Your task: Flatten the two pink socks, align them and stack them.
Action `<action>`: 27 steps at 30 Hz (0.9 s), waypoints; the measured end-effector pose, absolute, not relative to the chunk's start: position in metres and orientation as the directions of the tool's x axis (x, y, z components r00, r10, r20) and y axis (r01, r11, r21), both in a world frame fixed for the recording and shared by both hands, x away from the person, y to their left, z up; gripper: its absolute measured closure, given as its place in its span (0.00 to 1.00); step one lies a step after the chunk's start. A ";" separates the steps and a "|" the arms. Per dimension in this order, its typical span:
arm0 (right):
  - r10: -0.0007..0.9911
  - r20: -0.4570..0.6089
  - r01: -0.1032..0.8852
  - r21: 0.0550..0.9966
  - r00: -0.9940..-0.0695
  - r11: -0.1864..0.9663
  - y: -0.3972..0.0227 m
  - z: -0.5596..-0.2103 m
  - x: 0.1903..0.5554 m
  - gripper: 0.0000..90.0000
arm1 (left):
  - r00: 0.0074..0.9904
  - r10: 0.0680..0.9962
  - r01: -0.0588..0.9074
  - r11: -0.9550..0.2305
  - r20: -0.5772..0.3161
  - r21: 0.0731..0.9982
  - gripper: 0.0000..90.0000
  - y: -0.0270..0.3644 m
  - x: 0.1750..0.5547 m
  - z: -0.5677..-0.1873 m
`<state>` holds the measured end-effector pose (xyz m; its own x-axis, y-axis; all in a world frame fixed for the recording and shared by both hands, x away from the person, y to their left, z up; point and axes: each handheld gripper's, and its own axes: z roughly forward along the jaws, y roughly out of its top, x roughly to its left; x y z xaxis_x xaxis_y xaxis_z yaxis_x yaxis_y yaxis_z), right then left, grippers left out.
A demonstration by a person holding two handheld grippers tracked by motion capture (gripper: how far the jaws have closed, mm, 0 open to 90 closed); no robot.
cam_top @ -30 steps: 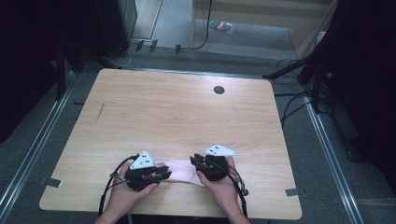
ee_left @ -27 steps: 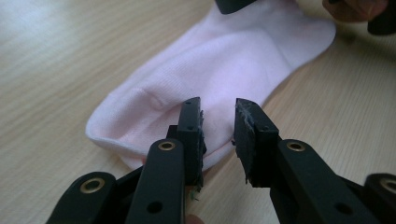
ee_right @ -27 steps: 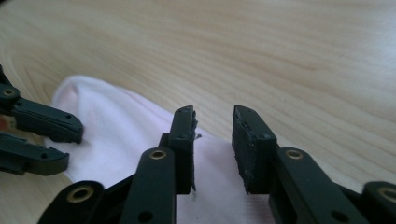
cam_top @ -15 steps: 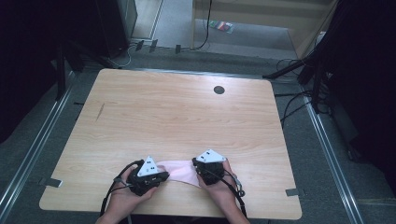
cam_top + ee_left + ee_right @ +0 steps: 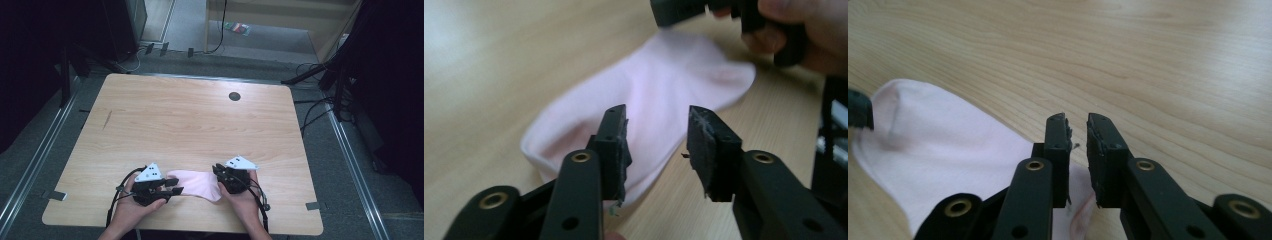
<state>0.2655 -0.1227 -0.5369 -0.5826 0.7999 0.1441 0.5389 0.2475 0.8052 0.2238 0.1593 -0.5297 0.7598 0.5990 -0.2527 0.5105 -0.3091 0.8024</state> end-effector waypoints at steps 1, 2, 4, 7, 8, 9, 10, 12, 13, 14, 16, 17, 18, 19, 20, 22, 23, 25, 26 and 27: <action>0.803 0.146 0.538 0.808 -0.578 0.240 -0.125 -0.533 0.263 0.86 | 0.760 0.599 0.510 -0.309 -0.253 0.802 0.64 0.159 0.224 -0.530; 0.809 0.159 0.550 0.804 -0.566 0.227 -0.128 -0.530 0.259 0.83 | 0.736 0.622 0.507 -0.249 -0.265 0.825 0.63 0.166 0.226 -0.521; 0.822 0.198 0.585 0.789 -0.533 0.189 -0.136 -0.525 0.253 0.80 | 0.678 0.671 0.532 -0.169 -0.299 0.830 0.61 0.175 0.233 -0.516; 0.826 0.244 0.619 0.770 -0.507 0.153 -0.143 -0.523 0.245 0.77 | 0.615 0.705 0.586 -0.111 -0.352 0.803 0.62 0.183 0.241 -0.518; 0.836 0.254 0.646 0.749 -0.486 0.148 -0.146 -0.525 0.239 0.71 | 0.580 0.722 0.638 -0.114 -0.378 0.762 0.61 0.185 0.247 -0.525; 0.836 0.254 0.646 0.749 -0.486 0.148 -0.146 -0.525 0.239 0.71 | 0.580 0.722 0.638 -0.114 -0.378 0.762 0.60 0.185 0.247 -0.525; 0.843 0.249 0.653 0.743 -0.477 0.150 -0.147 -0.526 0.236 0.69 | 0.565 0.732 0.657 -0.121 -0.380 0.744 0.60 0.184 0.249 -0.528; 0.854 0.255 0.674 0.725 -0.454 0.141 -0.149 -0.530 0.232 0.65 | 0.538 0.745 0.687 -0.116 -0.395 0.718 0.57 0.183 0.250 -0.535; 0.854 0.255 0.674 0.725 -0.454 0.141 -0.149 -0.530 0.232 0.65 | 0.524 0.748 0.705 -0.112 -0.408 0.700 0.57 0.182 0.251 -0.538; 0.853 0.263 0.688 0.712 -0.450 0.143 -0.148 -0.534 0.232 0.65 | 0.505 0.757 0.726 -0.112 -0.416 0.678 0.59 0.180 0.252 -0.543; 0.855 0.258 0.699 0.697 -0.450 0.157 -0.145 -0.538 0.234 0.70 | 0.498 0.764 0.731 -0.114 -0.411 0.673 0.68 0.181 0.251 -0.545; 0.855 0.258 0.699 0.697 -0.450 0.157 -0.145 -0.538 0.234 0.70 | 0.498 0.764 0.731 -0.114 -0.411 0.673 0.71 0.181 0.251 -0.545; 0.853 0.259 0.704 0.691 -0.453 0.163 -0.144 -0.541 0.235 0.74 | 0.500 0.765 0.729 -0.120 -0.405 0.674 0.71 0.182 0.250 -0.546; 0.850 0.265 0.710 0.684 -0.454 0.166 -0.144 -0.543 0.235 0.81 | 0.501 0.762 0.726 -0.113 -0.409 0.678 0.77 0.183 0.250 -0.546; 0.846 0.275 0.711 0.685 -0.457 0.162 -0.143 -0.544 0.236 0.86 | 0.510 0.753 0.723 -0.114 -0.415 0.682 0.80 0.185 0.249 -0.545; 0.848 0.258 0.696 0.698 -0.463 0.167 -0.142 -0.542 0.236 0.91 | 0.517 0.748 0.708 -0.101 -0.416 0.699 0.84 0.187 0.247 -0.543; 0.851 0.252 0.688 0.707 -0.462 0.164 -0.142 -0.540 0.236 0.91 | 0.523 0.742 0.701 -0.093 -0.420 0.707 0.85 0.187 0.247 -0.542; 0.844 0.257 0.676 0.720 -0.472 0.159 -0.142 -0.537 0.235 0.88 | 0.541 0.728 0.692 -0.101 -0.421 0.714 0.80 0.188 0.246 -0.540; 0.844 0.257 0.676 0.720 -0.472 0.159 -0.142 -0.537 0.235 0.88 | 0.546 0.722 0.694 -0.106 -0.425 0.712 0.80 0.188 0.247 -0.540; 0.842 0.260 0.676 0.720 -0.473 0.158 -0.143 -0.537 0.236 0.83 | 0.544 0.715 0.702 -0.102 -0.440 0.705 0.71 0.187 0.248 -0.541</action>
